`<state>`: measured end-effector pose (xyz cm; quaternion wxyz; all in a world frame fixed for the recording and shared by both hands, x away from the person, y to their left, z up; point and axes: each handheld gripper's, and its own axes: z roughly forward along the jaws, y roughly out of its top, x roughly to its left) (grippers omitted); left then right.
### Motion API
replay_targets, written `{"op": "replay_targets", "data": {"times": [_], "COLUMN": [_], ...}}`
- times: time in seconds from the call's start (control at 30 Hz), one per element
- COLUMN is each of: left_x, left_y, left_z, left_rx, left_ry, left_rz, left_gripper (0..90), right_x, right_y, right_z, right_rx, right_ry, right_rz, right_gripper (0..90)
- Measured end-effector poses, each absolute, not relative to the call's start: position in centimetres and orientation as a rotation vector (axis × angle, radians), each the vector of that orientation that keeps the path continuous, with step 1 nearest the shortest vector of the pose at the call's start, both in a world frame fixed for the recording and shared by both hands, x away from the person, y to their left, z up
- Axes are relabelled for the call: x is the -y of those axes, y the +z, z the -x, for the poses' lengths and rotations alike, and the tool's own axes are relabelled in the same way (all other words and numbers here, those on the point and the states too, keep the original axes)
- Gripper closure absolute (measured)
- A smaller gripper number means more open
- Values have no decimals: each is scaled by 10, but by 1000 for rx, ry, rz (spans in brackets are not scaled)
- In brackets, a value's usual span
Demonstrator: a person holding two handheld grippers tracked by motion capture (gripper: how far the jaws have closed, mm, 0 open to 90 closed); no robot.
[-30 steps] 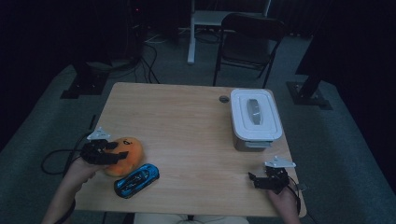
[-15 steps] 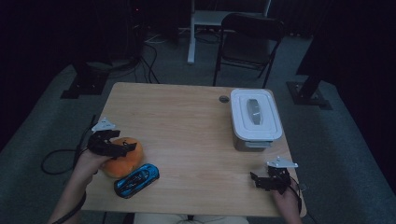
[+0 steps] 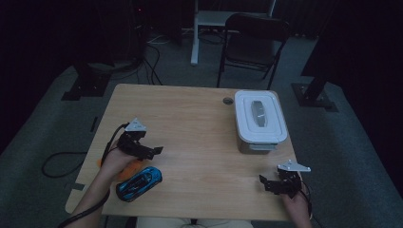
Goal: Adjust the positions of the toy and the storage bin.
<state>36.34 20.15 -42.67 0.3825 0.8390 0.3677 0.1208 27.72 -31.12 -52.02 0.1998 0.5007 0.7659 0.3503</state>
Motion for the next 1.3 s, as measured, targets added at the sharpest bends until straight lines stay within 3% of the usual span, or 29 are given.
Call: {"op": "replay_targets", "data": {"times": [0.63, 1.3], "left_x": [-121, -49], "left_y": [-438, -473], "left_z": [-387, -425], "left_rx": [-819, -833], "left_ry": [274, 198], "left_rz": [-2140, -2218], "left_gripper": [21, 21], "right_x": [349, 381], "right_y": [-507, -504], "right_z": [-291, -330], "right_rx": [-1993, -1860], "right_ry": [878, 840], "right_rz": [-1499, -1605], "right_gripper": [120, 120]}}
